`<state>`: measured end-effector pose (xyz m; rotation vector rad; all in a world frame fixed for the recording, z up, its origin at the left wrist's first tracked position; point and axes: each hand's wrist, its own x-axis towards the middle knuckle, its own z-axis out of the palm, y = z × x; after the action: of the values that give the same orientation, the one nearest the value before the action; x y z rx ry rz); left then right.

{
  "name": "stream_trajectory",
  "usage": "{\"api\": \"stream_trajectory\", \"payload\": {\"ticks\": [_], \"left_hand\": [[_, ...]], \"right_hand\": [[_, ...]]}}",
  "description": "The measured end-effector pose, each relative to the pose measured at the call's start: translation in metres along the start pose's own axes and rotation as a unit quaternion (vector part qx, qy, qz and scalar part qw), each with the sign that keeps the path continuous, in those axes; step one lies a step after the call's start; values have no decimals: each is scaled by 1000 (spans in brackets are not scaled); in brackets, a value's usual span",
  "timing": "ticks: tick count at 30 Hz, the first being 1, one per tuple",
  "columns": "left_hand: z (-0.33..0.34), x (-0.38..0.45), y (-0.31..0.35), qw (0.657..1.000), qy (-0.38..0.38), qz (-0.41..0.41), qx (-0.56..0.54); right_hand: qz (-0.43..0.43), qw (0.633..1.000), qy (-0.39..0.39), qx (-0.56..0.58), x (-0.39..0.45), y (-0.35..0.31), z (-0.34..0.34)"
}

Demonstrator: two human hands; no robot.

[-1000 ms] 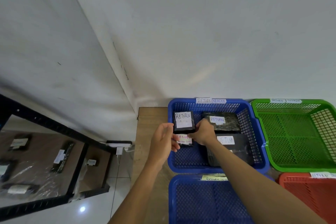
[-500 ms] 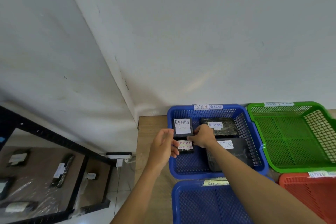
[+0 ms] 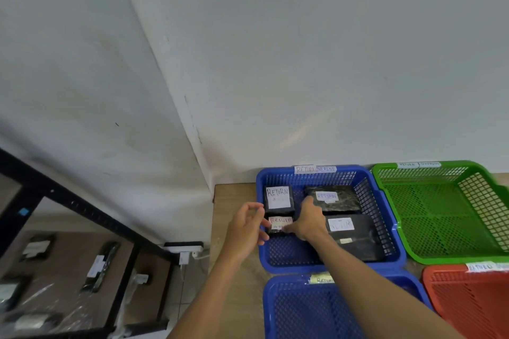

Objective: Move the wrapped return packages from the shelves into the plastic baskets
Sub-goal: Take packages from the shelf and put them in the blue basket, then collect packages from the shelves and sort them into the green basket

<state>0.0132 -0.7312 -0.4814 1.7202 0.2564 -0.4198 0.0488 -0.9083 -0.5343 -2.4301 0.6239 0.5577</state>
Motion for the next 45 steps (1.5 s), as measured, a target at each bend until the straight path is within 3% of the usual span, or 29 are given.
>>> {"api": "stream_trajectory", "payload": {"ticks": [6,9,14,21,30,37,42,45], "left_hand": [[7,-18,2,997,19,38,63],[8,-30,14,986,25,86,139],[12,-67,38,956,20,117,268],[15,-177,59,938,43,150,309],[-36,-335,48,913,123,159,354],[-145,-442,24,848,261,135,442],[-234,-506,12,846,311,129,414],[-287,-536,8,840,334,128,408]], "right_hand": [[-63,995,60,41,-5,27,-51],[-113,991,78,0,-23,46,-88],[-185,976,73,-86,-90,63,-145],[-290,946,78,-120,-212,80,-178],[-413,902,46,-120,-342,57,-145],[-530,830,51,-167,-442,-36,-89],[-607,772,71,-176,-521,-104,-40],[-628,755,69,-173,-560,-145,-10]]}}
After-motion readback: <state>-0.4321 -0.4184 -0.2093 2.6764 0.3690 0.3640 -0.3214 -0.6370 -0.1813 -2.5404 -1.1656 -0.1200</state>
